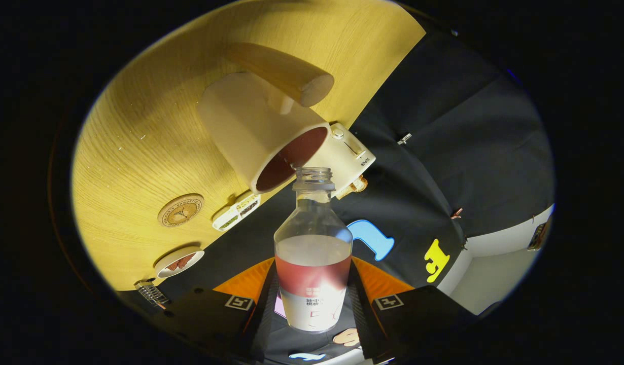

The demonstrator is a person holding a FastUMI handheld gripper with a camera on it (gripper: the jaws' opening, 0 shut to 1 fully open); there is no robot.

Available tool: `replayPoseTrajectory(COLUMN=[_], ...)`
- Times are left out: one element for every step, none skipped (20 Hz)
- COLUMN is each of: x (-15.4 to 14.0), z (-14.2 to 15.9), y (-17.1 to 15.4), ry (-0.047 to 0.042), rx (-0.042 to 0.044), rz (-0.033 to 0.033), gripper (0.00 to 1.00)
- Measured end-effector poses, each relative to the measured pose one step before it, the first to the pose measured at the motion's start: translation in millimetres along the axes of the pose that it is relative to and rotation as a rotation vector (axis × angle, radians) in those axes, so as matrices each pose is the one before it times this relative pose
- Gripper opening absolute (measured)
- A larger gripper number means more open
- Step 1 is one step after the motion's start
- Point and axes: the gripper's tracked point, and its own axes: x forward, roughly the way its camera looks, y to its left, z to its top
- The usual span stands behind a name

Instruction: Take the bottle from table, then pour the juice into the cup, finally place the bottle on the coaster

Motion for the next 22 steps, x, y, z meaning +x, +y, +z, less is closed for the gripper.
replayPoseTrajectory(x=[0.23, -0.48, -0.17, -0.16, -0.32, 0.49, -0.29, 0.18, -0.02, -0.27, 1.16, 0.29, 0.06, 0.88, -0.07, -0.46, 0.02, -1.86, -1.75, -1.43, -1.59, -3.47], z=[0.00, -0.69, -0.38, 0.17, 0.18, -0.18, 0.60, 0.19, -0.30, -0.14, -0.32, -0.55, 1.79, -0.56, -0.75, -1.77, -1.40, -1.51, -1.90, -1.20, -1.82, -1.93], y=[-0.36, -0.29, -0.50, 0.01, -0.25, -0.12, -0.35, -0.54, 0.03, -0.57, -0.93, -0.12, -0.91, 0.07, -0.16, -0.04, 1.05, 0.86, 2.37, 3.63, 4.73, 3.81], ry=[0.00056, -0.00201, -0.00370, -0.00386, -0.00328, -0.00217, -0.00144, -0.00054, 0.00008, 0.00126, 0.00039, 0.00070, -0.00038, 0.00080, 0.00102, 0.00541, 0.00718, 0.00989, 0.01265, 0.01523, 0.01628, 0.01891], rx=[-0.00040, -0.00426, -0.00622, -0.00726, -0.00691, -0.00470, -0.00321, -0.00075, 0.00041, 0.00176, 0.00186, 0.00155, 0.00077, -0.00027, 0.00140, 0.00585, 0.01158, 0.02110, 0.03051, 0.04224, 0.04905, 0.05167], rz=[-0.00183, -0.00178, -0.00003, -0.00136, -0.00112, 0.00040, -0.00120, 0.00006, -0.00065, -0.00137, -0.00204, -0.00116, -0.00042, -0.00040, 0.00045, 0.00152, 0.00369, 0.00740, 0.01066, 0.01519, 0.01474, 0.01567], gripper=[0.71, 0.71, 0.71, 0.71, 0.71, 0.71, 0.71, 0.71, 0.71, 0.71, 0.71, 0.71, 0.71, 0.71, 0.71, 0.71, 0.71, 0.71, 0.71, 0.71, 0.71, 0.71])
